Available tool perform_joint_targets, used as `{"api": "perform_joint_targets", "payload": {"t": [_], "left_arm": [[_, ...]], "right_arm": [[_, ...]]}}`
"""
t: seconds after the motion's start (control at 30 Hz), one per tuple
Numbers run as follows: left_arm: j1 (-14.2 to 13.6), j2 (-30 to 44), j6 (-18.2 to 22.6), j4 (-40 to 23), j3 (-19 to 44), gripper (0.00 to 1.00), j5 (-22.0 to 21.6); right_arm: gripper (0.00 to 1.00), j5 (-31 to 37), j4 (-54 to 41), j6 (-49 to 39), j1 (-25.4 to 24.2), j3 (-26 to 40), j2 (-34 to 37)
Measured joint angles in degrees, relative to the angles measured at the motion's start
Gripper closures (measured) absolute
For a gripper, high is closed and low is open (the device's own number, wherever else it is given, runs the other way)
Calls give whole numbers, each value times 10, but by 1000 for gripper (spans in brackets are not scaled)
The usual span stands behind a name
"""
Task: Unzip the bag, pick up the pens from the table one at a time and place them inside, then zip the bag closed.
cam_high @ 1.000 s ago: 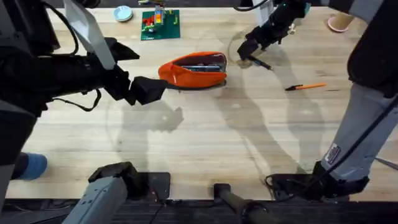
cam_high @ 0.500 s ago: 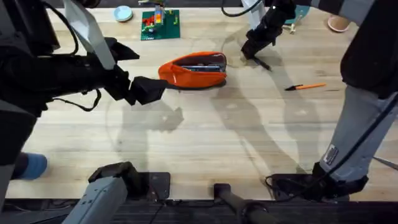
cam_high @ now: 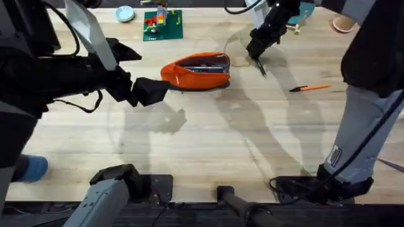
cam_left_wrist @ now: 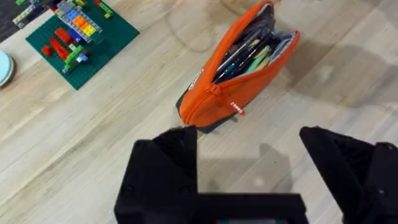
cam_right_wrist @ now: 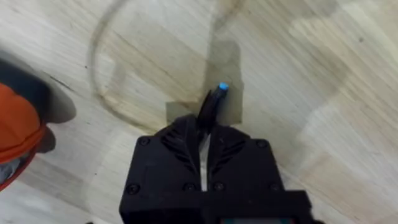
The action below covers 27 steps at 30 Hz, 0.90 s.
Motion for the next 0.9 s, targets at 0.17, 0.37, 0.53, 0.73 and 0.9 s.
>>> {"api": "perform_joint_targets", "payload": {"t": [0.17, 0.37, 0.53, 0.73, 0.9], "left_arm": [[0, 0, 0, 0, 0, 7, 0], [0, 0, 0, 0, 0, 8, 0], [0, 0, 0, 0, 0, 7, 0], [0, 0, 0, 0, 0, 7, 0], [0, 0, 0, 0, 0, 7, 0]], "right_arm": [[970, -18, -35, -21, 1, 52, 2], [968, -85, -95, -76, 13, 134, 2], [968, -145, -149, -126, 26, 201, 2], [968, -218, -203, -179, 31, 269, 1], [968, -270, -245, -224, 32, 275, 0]]}}
